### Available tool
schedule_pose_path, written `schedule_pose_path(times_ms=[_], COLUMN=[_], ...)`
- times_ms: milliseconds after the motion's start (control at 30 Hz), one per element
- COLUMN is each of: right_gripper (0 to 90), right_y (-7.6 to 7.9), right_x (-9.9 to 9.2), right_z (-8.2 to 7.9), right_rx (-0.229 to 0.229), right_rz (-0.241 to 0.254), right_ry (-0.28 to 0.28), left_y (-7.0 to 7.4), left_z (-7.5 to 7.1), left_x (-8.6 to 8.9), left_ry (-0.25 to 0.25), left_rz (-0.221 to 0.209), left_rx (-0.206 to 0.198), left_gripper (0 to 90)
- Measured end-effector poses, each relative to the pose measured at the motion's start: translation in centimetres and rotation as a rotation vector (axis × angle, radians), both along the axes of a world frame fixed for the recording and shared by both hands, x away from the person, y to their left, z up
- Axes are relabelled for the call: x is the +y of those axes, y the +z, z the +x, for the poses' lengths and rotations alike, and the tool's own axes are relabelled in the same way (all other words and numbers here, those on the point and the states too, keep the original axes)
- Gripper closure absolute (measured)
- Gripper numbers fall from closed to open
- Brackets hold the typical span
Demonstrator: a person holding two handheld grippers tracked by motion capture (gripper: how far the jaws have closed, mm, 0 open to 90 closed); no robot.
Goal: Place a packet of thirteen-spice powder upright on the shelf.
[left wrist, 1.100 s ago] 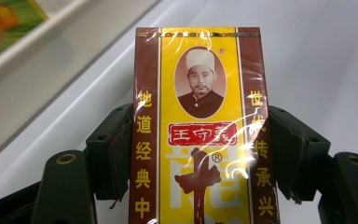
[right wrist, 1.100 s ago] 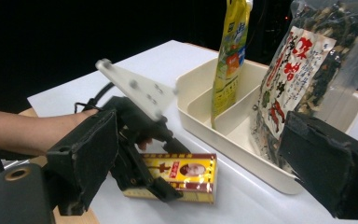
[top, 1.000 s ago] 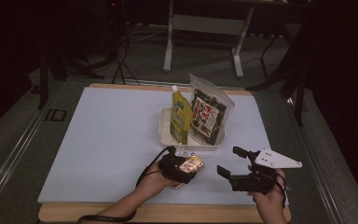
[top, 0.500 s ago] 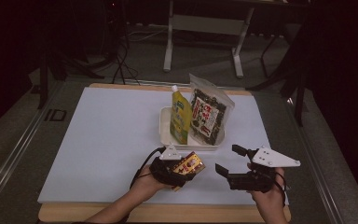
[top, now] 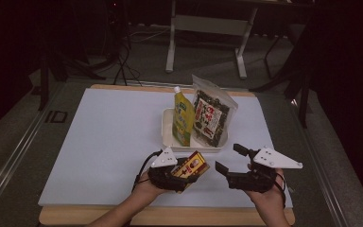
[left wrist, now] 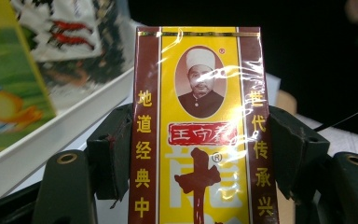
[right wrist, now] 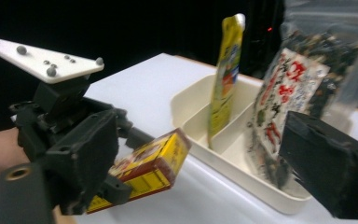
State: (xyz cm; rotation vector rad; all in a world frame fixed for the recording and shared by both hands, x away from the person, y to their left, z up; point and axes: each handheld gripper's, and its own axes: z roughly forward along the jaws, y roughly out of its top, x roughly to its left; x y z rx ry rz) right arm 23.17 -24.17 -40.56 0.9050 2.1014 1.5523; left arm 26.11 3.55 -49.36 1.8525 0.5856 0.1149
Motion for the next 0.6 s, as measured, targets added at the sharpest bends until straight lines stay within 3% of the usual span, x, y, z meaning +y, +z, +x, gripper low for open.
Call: schedule_pose_path(times_ms=[267, 367, 467, 533, 600], right_gripper=[14.8, 16.9, 17.7, 17.7, 28.9], right_y=[0.2, 0.2, 0.2, 0.2, 0.3], right_x=[1.2, 1.6, 2.0, 2.1, 2.4], right_z=[-0.6, -0.8, -0.9, -0.9, -1.0], right_rx=[-0.036, -0.036, -0.003, 0.007, 0.012], right_rz=[-0.029, -0.03, -0.017, -0.011, 0.008], right_ry=[0.04, 0.063, 0.058, 0.065, 0.071], left_y=[-0.1, -0.2, -0.3, -0.3, -0.2], left_z=[-0.3, -0.6, -0.7, -0.7, -0.8], left_x=[0.3, 0.5, 0.6, 0.6, 0.7], left_ry=[0.014, 0.023, 0.036, 0.036, 0.052], left_rz=[-0.08, -0.11, -0.148, -0.148, -0.183], left_rx=[-0.053, -0.095, -0.117, -0.117, -0.148], left_gripper=[31.7, 31.7, 31.7, 31.7, 31.6])
